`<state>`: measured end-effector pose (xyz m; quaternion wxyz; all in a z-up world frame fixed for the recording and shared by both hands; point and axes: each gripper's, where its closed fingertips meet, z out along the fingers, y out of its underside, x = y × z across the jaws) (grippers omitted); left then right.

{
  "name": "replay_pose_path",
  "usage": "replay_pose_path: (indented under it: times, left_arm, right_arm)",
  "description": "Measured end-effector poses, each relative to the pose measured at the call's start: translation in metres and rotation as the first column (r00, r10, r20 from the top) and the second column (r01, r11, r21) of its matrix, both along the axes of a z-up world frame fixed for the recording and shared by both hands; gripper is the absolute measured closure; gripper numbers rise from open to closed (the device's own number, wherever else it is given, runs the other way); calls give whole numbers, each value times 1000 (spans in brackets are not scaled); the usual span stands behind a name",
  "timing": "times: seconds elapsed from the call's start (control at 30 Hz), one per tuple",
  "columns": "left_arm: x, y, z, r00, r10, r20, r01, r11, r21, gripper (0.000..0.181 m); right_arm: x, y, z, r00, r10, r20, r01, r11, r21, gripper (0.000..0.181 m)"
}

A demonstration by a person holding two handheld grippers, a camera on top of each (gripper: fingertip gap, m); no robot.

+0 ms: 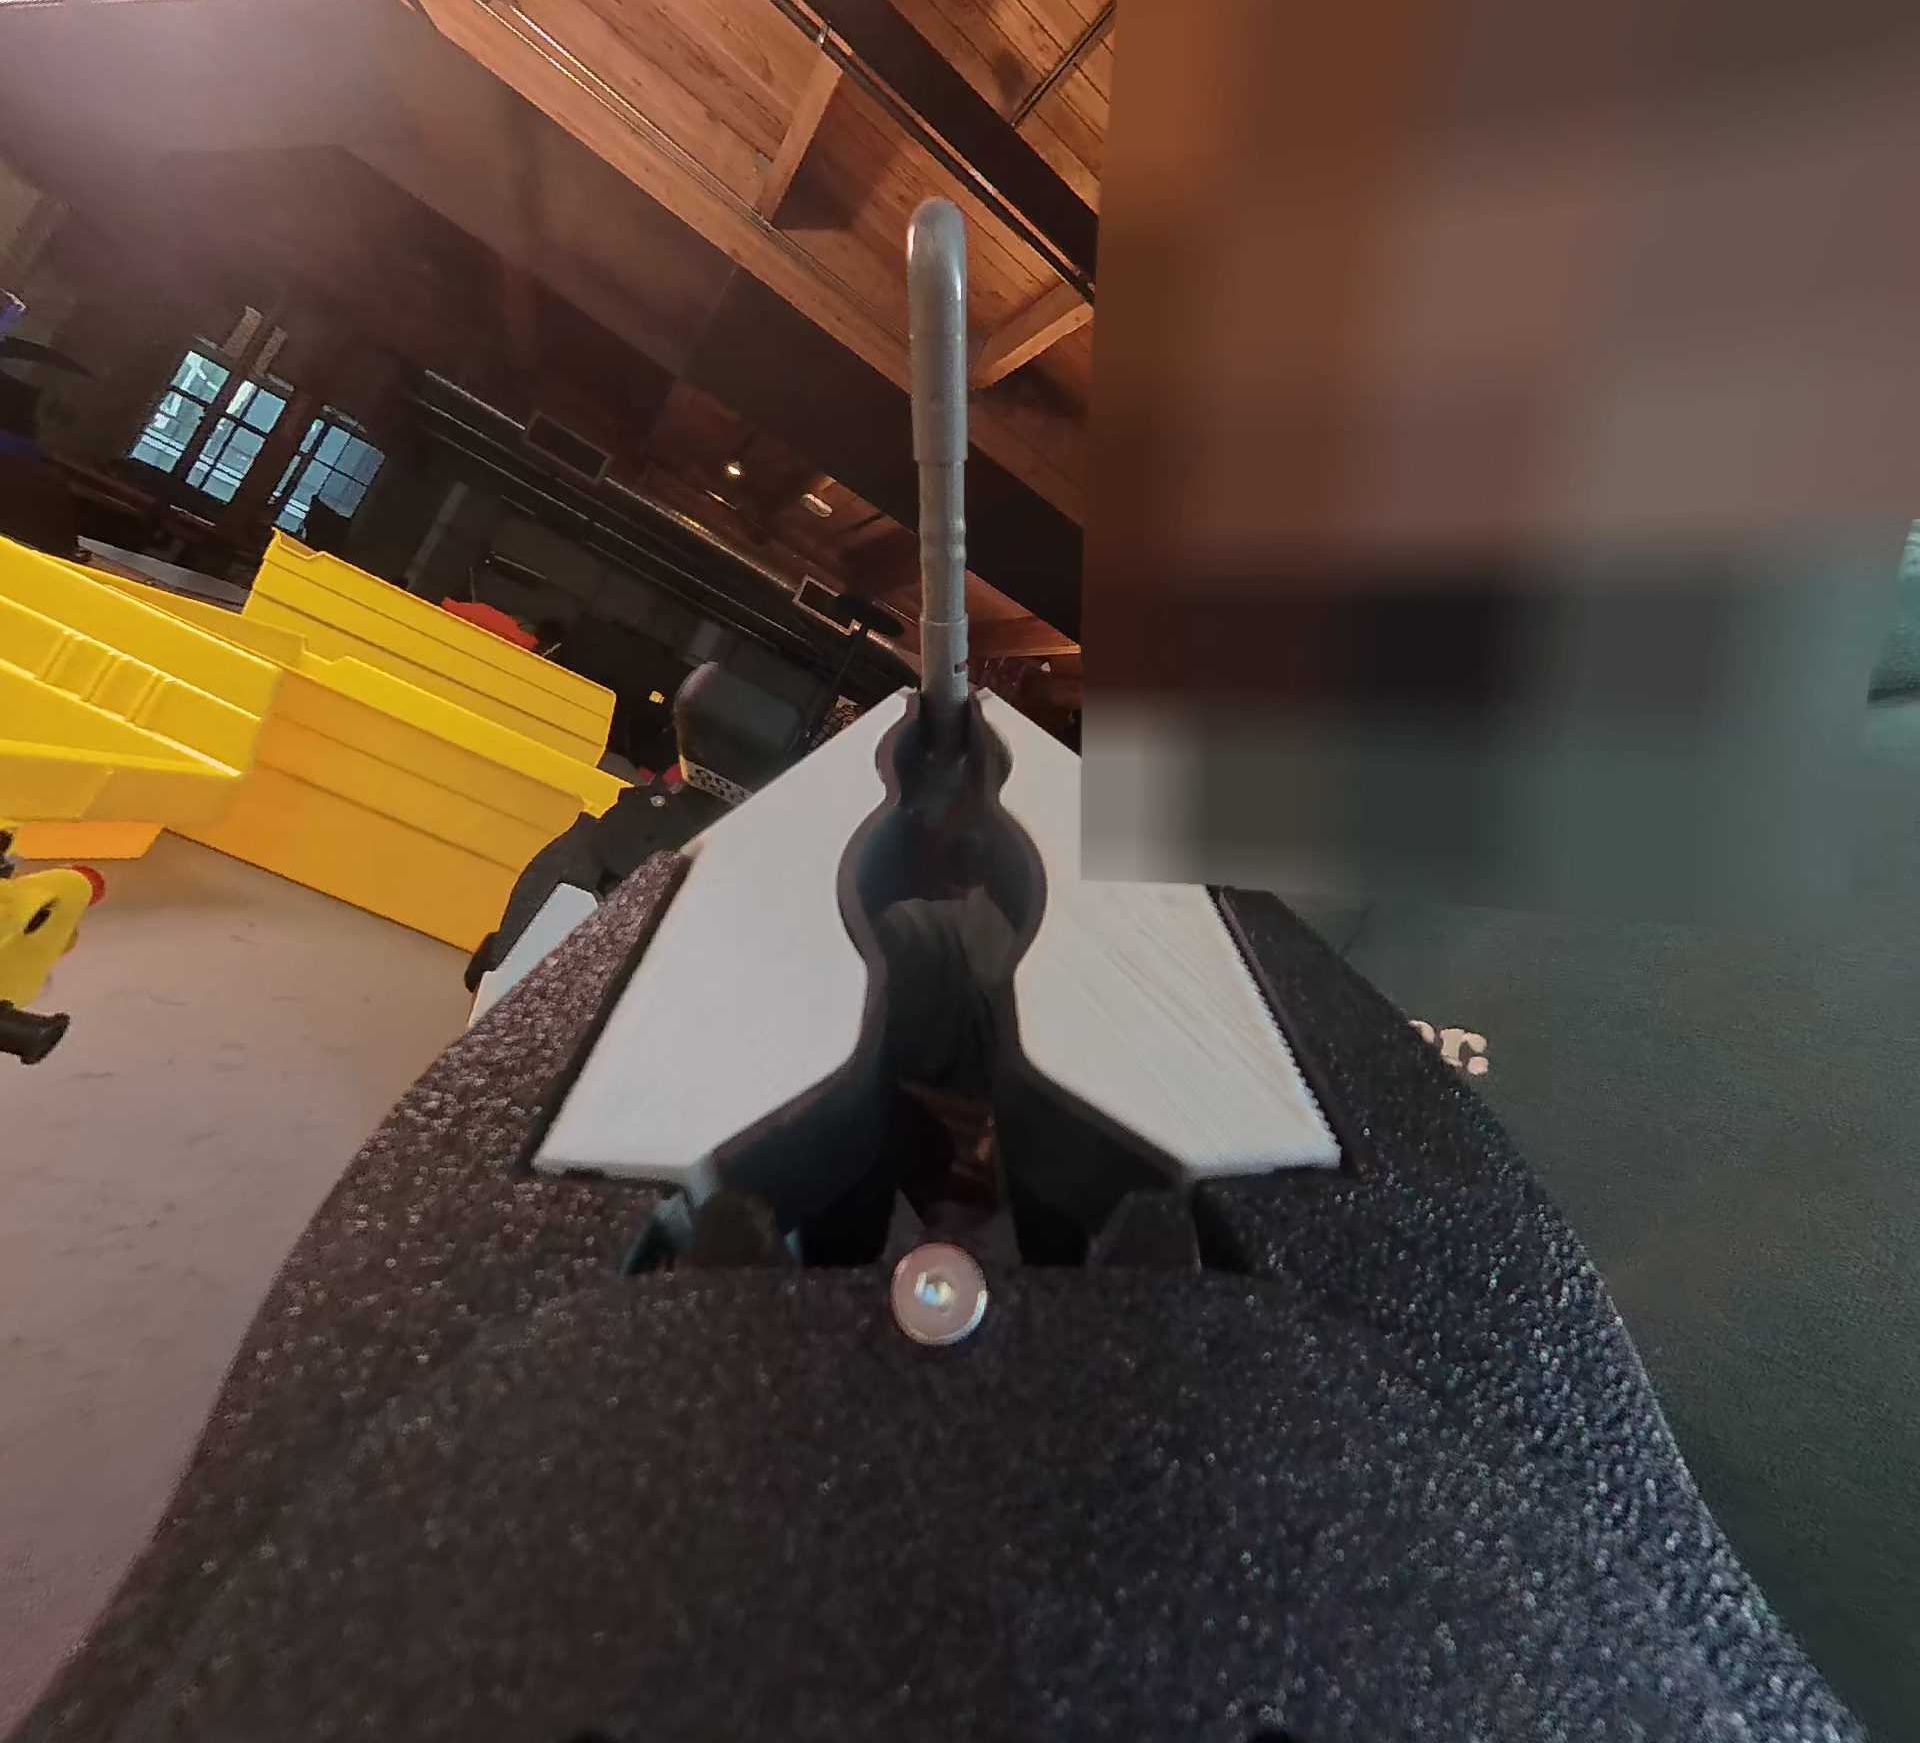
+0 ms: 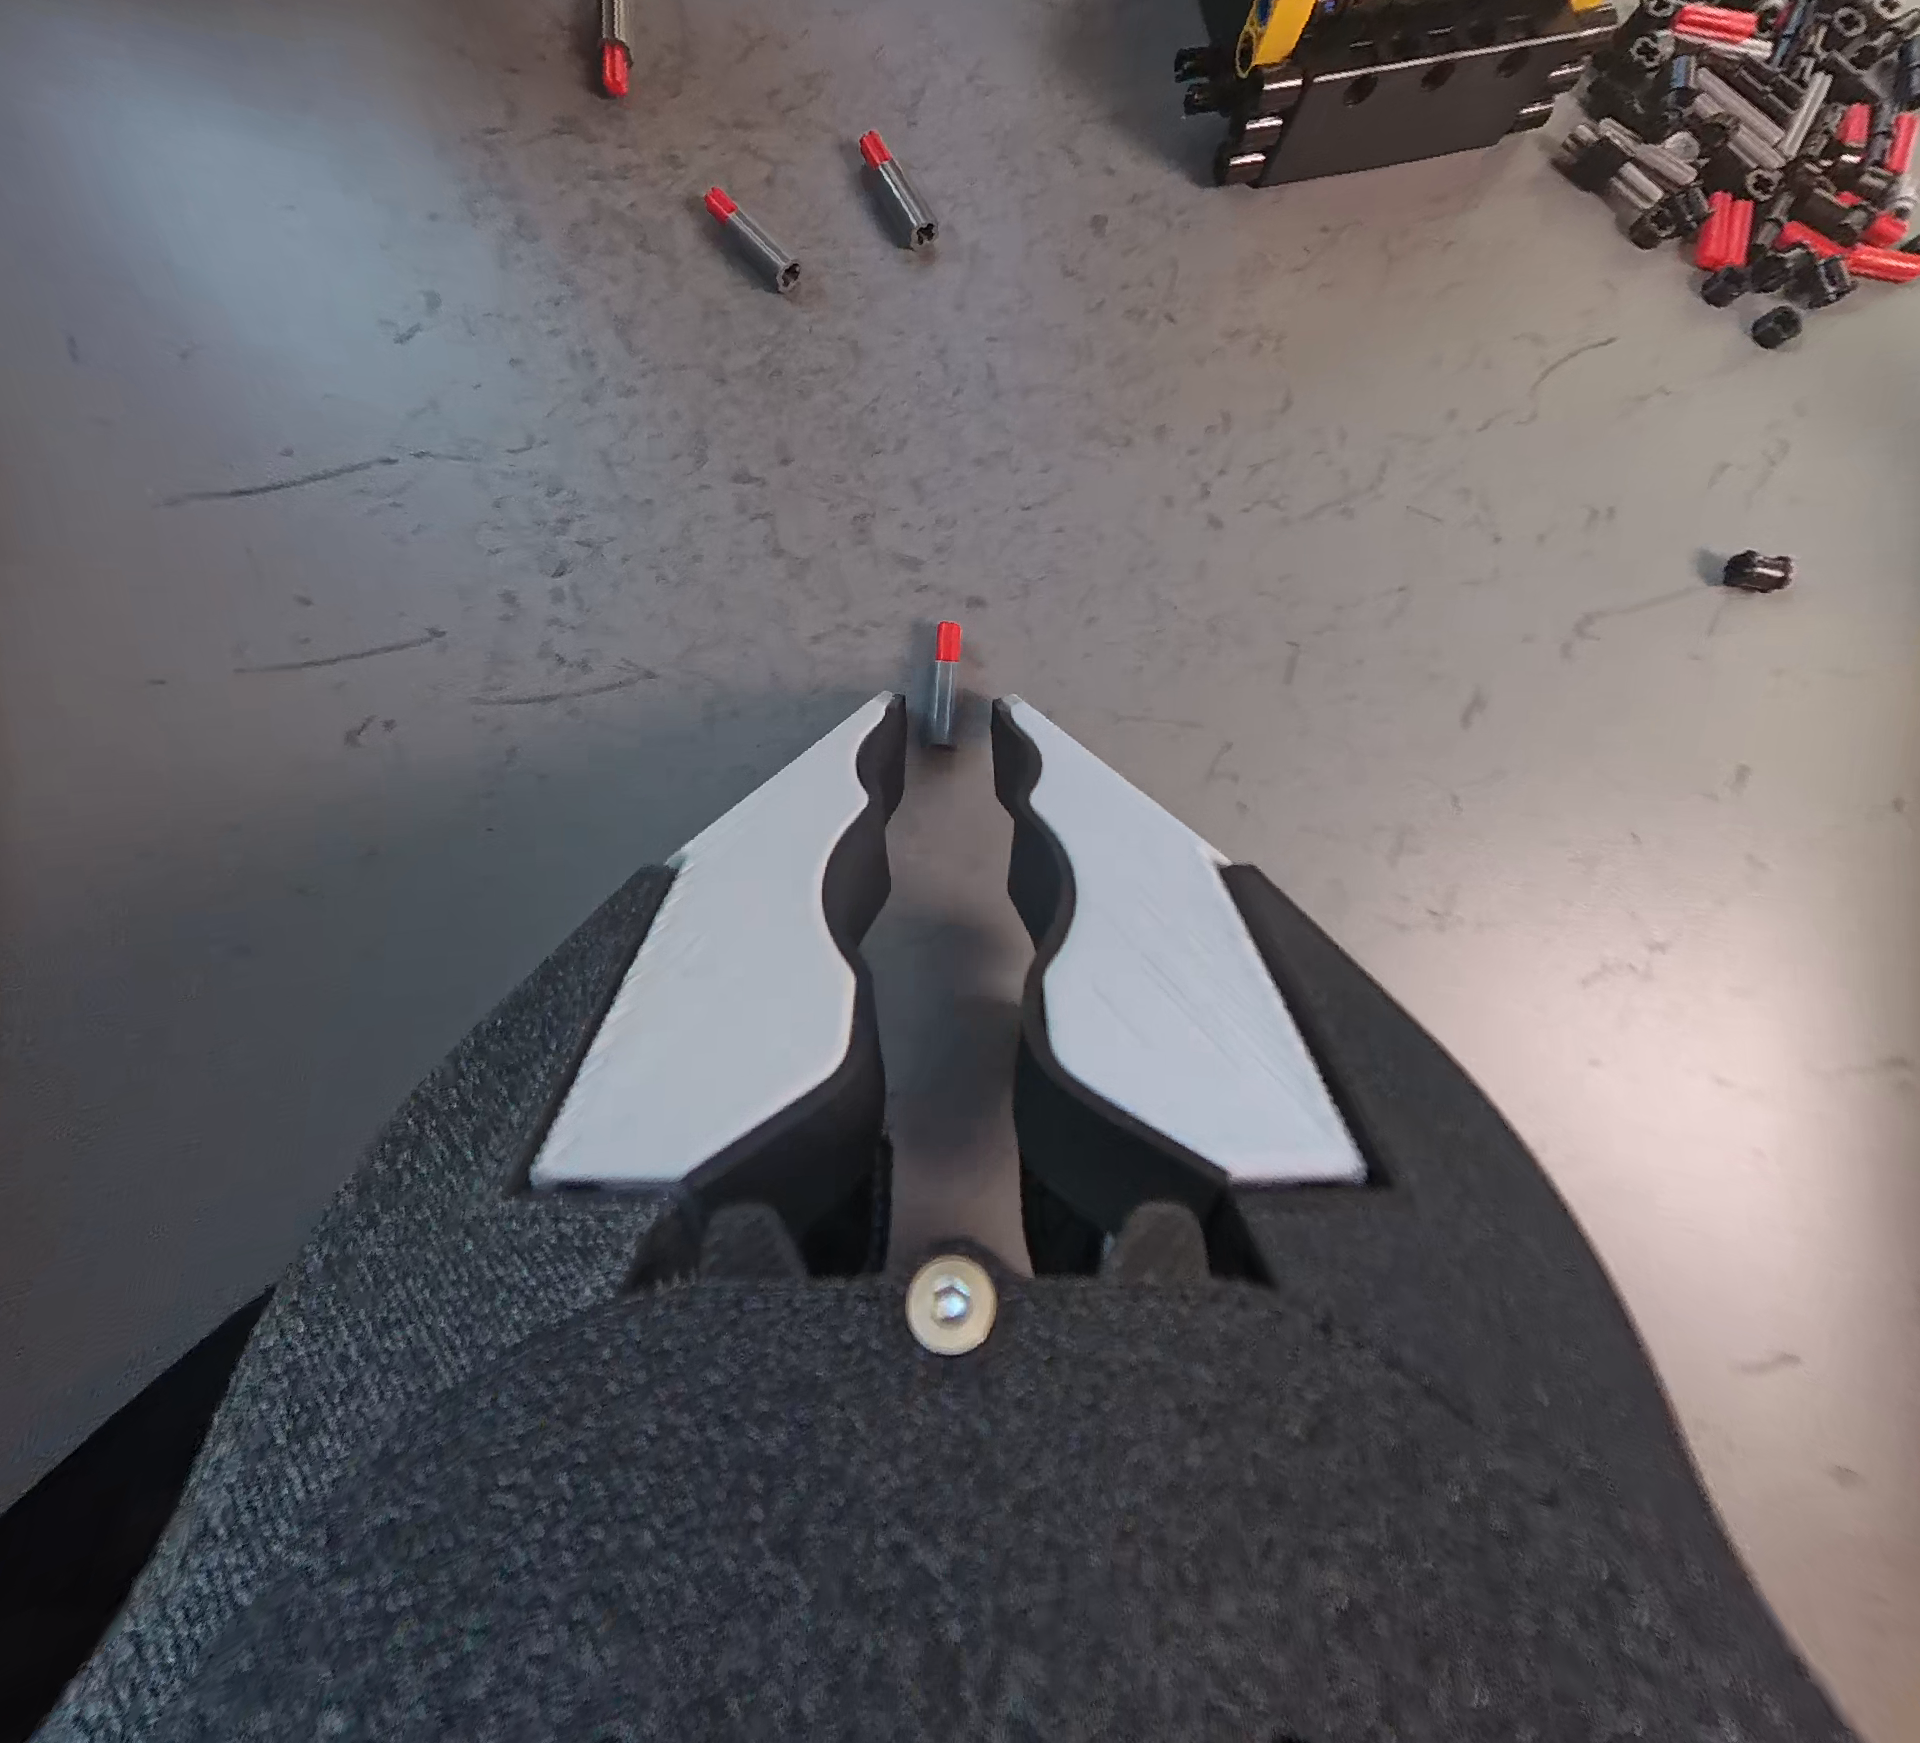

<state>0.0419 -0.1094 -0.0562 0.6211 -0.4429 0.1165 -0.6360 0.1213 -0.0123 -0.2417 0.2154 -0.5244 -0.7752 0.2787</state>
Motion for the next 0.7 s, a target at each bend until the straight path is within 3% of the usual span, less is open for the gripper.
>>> replay_pose_path:
  times: [0.3,0.47,0.53,0.7]
  left_arm:
    - [3,4,-5,999,13,-31,-14,1000,-21,175]
    - [12,20,-27,979,71,-192,-92,991,-102,174]
    - [20,27,-44,941,98,-324,-147,981,-130,175]
    - [38,39,-84,774,108,-624,-262,952,-161,175]
  right_arm:
    - [0,2,-1,993,-103,49,105,994,-39,169]
    - [-1,-2,0,998,-64,4,64,997,35,175]
    - [-1,-2,0,999,-47,-17,48,997,59,175]
    - [-1,-6,6,995,27,-93,-15,991,131,175]
